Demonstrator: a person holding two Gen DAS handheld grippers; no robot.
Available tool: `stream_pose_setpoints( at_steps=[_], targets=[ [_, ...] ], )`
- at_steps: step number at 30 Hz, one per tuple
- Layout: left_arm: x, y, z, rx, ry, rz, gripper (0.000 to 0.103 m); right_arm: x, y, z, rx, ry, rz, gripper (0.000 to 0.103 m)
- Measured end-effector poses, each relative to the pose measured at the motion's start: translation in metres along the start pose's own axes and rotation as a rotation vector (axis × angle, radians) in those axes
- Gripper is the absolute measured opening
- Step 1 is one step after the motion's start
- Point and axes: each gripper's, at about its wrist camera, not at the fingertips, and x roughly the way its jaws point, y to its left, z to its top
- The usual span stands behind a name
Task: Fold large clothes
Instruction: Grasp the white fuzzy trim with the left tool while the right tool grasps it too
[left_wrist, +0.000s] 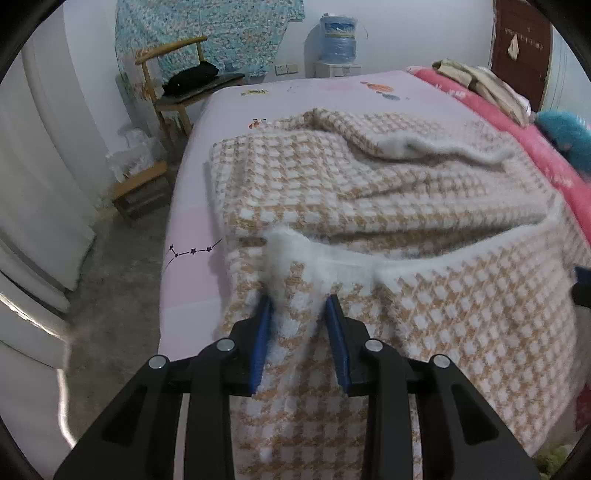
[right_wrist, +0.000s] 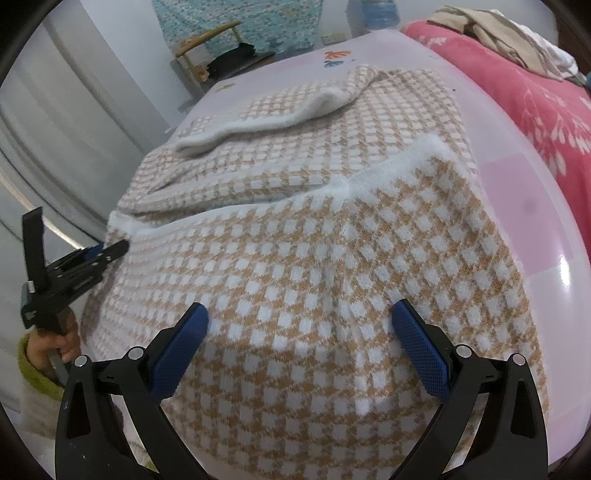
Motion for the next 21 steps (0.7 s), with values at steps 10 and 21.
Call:
stream_pose_setpoints(
  at_steps=[10,21],
  targets=[
    [0.004,-0.021,-0.002,0.058,-0.006,0.124,0.029,-0.058,-0.041,0.028,-0.014,-0.148,-0.015,0.094],
    [0.002,-0.018,-0.002,0.035,-0.004,0.111,0.029,-0.028,-0.073,0.07,0.038,-0.076,-0.039,0.074]
  ],
)
